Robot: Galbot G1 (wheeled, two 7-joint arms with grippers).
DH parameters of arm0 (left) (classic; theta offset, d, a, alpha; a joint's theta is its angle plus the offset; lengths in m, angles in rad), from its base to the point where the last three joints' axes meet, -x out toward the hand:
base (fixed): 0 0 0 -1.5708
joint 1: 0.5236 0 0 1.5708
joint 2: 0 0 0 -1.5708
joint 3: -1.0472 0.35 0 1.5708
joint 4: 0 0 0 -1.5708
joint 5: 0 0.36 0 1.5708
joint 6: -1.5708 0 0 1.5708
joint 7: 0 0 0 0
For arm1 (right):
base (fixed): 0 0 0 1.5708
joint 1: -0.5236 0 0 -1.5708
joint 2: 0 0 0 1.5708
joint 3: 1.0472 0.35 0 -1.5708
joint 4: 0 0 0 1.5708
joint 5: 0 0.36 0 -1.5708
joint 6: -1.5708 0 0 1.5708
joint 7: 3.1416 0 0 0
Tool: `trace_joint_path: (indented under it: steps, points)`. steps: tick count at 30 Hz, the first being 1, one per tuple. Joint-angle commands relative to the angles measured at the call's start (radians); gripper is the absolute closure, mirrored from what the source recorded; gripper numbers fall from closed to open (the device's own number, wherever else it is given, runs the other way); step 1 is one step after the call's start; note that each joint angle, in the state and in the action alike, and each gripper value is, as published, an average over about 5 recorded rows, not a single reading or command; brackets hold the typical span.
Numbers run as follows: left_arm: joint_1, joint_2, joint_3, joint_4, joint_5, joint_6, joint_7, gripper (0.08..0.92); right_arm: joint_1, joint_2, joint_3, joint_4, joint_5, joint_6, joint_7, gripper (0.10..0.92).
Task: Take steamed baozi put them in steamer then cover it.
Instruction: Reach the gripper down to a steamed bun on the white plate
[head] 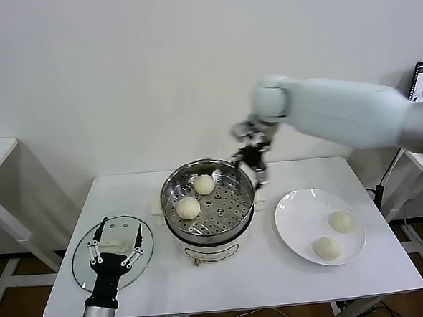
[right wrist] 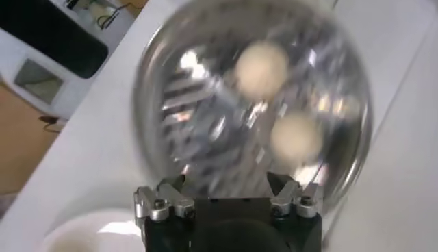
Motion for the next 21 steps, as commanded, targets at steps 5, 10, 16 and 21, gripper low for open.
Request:
trace_joint_path:
  steps: [5, 10, 16, 21]
  points:
    - [0.020, -0.007, 0.011, -0.012, 0.019, 0.000, -0.007, 0.177, -0.368, -0.425, 0.106, 0.047, -0.190, 0.067, 0.001, 0.203]
    - [0.028, -0.013, 0.006, -0.001, 0.029, 0.008, -0.023, 0.177, -0.479, -0.397, 0.163, 0.006, -0.210, 0.069, 0.058, 0.203]
    - [0.027, -0.012, 0.007, 0.006, 0.031, 0.007, -0.020, 0.177, -0.519, -0.350, 0.199, -0.036, -0.212, 0.063, 0.090, 0.203]
    - [0.029, -0.014, 0.017, 0.010, 0.033, 0.005, -0.018, 0.177, -0.522, -0.311, 0.207, -0.072, -0.210, 0.062, 0.103, 0.203]
